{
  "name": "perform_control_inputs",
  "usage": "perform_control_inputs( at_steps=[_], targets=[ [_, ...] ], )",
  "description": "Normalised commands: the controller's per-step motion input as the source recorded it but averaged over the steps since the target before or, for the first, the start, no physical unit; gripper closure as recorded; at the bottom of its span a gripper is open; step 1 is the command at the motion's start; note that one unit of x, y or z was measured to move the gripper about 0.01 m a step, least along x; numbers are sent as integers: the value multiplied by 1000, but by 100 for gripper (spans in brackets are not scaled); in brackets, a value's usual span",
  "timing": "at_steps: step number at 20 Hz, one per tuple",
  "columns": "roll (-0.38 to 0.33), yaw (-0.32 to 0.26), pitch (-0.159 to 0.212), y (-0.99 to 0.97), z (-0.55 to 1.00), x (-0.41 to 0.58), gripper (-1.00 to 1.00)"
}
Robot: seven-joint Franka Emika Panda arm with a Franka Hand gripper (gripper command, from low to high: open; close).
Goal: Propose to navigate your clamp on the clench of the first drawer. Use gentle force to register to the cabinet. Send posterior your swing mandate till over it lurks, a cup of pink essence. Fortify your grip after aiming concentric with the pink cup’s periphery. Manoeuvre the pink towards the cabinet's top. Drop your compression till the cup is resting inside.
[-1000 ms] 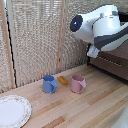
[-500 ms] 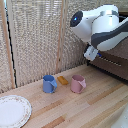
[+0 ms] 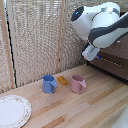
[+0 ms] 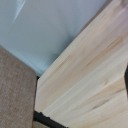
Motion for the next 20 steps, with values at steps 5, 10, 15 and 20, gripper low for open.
perform_control_inputs(
  at_steps=[5, 10, 15, 20],
  targets=[
    [228, -229, 0, 58, 13, 317, -100],
    [198, -208, 1, 0, -1, 509, -100],
    [207, -218, 4, 1, -33, 481, -100],
    [237, -235, 0, 29, -81, 342, -100]
  ],
)
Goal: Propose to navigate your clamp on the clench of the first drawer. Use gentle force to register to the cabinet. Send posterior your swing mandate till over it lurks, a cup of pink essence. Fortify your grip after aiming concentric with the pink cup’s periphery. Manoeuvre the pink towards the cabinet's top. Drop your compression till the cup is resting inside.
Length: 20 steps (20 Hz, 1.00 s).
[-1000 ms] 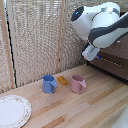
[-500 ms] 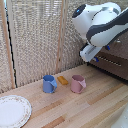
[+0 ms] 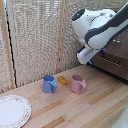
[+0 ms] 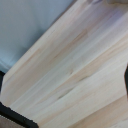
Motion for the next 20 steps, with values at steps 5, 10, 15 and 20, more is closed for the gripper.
perform_control_inputs(
  at_steps=[5, 10, 15, 20],
  targets=[
    [287, -234, -19, 71, -19, 198, -100],
    [312, -231, -42, 113, -1, 121, -100],
    [295, -213, -20, 107, -104, 245, -100],
    [237, -187, -2, 58, -227, 399, -100]
  ],
)
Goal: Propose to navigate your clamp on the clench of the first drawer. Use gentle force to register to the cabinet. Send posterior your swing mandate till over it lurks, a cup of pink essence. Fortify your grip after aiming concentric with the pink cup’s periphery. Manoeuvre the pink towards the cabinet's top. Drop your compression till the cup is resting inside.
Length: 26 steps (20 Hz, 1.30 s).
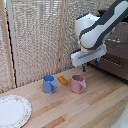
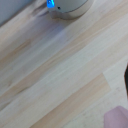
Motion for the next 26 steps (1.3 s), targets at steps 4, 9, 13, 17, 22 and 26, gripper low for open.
perform_control_inputs(
  at_steps=[4, 9, 13, 17, 22, 26],
  targets=[
    [165, -134, 0, 0, -215, 386, -100],
    [135, -47, 0, -35, -110, 439, -100],
    [72, -3, 1, -186, -101, 494, -100],
    [66, 27, 5, -383, -119, 483, -100],
    [65, 69, 18, -529, -183, 338, -100],
    [28, 11, 0, -393, -250, 54, -100]
  ],
)
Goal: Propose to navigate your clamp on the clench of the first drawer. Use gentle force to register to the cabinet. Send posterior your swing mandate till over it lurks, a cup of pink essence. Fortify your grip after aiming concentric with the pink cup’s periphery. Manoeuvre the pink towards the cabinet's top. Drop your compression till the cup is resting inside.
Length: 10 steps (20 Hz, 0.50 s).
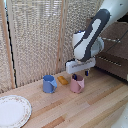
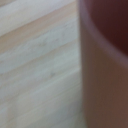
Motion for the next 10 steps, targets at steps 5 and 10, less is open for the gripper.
perform_control_inputs(
  at_steps=[5, 10],
  targets=[
    [7, -16, 19, -127, -94, -29, 100],
    [9, -11, 33, 2, -1, 0, 100]
  ],
)
